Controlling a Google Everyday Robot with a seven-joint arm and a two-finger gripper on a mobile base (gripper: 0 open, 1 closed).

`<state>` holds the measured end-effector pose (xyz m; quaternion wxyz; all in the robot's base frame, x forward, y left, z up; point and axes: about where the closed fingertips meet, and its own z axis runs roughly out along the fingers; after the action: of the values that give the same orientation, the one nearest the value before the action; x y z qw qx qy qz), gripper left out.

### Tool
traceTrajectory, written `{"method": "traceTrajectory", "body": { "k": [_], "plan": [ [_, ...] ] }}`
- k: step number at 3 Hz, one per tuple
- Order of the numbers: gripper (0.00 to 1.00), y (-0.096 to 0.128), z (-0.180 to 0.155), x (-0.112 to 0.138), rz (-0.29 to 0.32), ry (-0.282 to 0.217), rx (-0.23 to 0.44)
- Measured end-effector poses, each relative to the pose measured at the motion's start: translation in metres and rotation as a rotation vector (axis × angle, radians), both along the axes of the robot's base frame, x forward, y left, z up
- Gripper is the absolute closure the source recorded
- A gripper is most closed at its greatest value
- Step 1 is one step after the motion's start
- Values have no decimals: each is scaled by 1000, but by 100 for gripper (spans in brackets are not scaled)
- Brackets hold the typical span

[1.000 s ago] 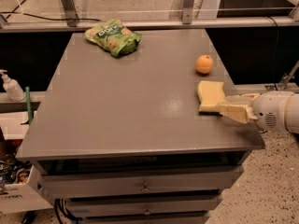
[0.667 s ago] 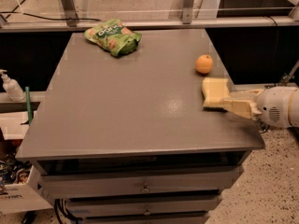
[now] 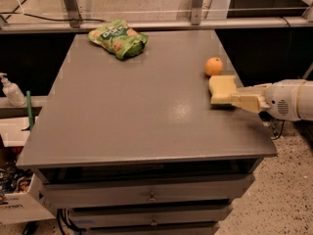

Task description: Move sponge near orange

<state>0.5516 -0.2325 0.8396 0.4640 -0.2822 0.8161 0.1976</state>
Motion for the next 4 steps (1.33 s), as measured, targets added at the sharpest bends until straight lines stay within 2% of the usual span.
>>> {"method": "traceTrajectory", "body": {
  "k": [1, 2, 4],
  "plan": [
    [100, 7, 0, 7, 20, 6, 1],
    [82, 11, -1, 8, 32, 16, 1],
    [36, 10, -1, -2, 35, 32, 6]
  ]
}}
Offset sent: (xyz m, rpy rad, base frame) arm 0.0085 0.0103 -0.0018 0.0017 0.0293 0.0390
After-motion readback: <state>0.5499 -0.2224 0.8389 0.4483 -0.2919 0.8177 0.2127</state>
